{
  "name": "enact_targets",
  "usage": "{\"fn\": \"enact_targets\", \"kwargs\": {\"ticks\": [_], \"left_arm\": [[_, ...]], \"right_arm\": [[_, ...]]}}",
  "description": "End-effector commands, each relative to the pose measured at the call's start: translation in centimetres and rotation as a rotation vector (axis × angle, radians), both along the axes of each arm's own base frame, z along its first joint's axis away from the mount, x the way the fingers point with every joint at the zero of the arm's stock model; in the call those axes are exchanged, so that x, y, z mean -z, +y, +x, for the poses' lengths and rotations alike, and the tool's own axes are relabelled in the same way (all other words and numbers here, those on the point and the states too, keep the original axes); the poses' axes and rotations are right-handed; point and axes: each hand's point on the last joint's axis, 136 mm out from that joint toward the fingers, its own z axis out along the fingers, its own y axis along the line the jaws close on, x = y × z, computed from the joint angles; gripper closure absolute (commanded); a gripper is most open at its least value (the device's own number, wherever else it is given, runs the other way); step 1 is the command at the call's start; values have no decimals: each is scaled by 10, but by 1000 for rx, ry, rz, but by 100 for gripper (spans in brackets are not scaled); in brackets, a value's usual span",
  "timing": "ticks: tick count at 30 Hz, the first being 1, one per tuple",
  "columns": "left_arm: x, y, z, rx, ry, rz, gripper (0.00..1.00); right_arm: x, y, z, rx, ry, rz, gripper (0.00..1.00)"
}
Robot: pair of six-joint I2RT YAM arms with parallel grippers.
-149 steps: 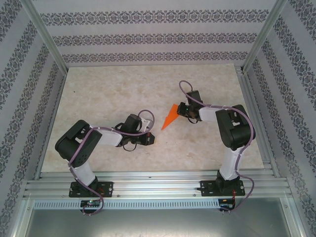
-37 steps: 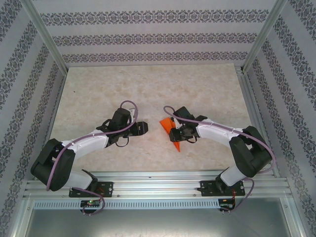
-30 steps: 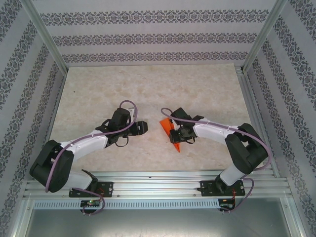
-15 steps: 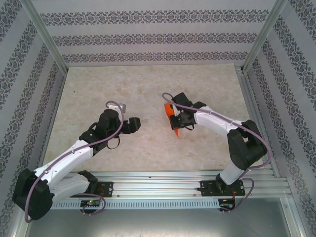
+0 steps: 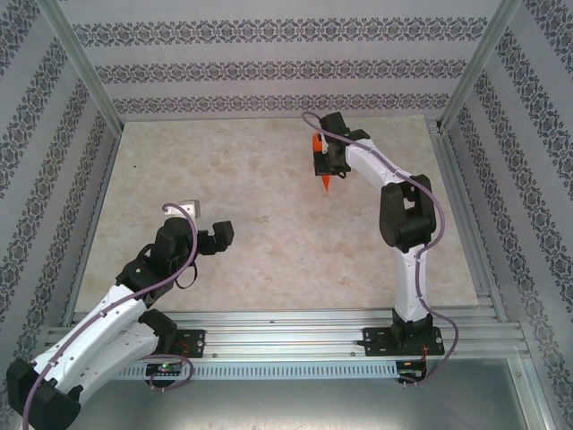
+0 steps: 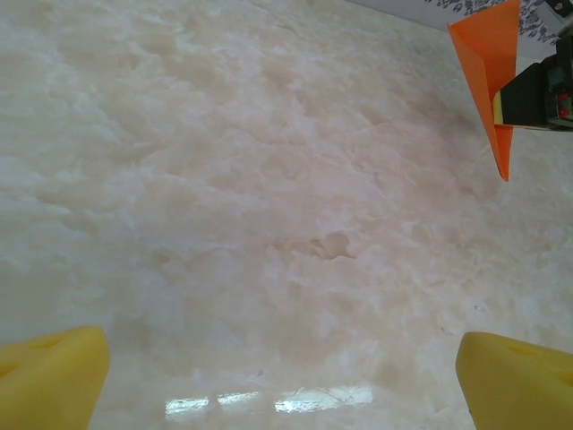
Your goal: Fold a paper plane with a square sheet of paper (fold left side to right side)
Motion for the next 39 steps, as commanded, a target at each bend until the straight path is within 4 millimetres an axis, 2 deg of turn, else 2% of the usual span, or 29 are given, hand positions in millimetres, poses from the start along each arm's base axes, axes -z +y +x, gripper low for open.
{"fn": "enact_targets", "kwargs": {"ticks": [1, 4, 9, 17, 31, 35, 39], "left_arm": [[15, 15, -7, -26, 36, 72, 0], [15, 16, -8, -27, 41, 84, 0], [17, 17, -8, -27, 46, 87, 0], [19, 16, -7, -25, 52, 92, 0], [27, 8, -4, -1, 75, 88, 0], [28, 7, -4, 3, 77, 86, 0], [29, 7, -3, 3, 79, 84, 0]], "right_arm": [[14, 1, 8, -19, 43, -5, 95], [30, 1, 14, -23, 74, -17, 94], [58, -4, 11, -16, 134, -49, 91], [83, -6, 6, -10, 184, -68, 83], [85, -10, 2, 2, 199, -84, 67], [77, -6, 3, -1, 183, -76, 66], [57, -6, 7, -1, 151, -74, 66]]}}
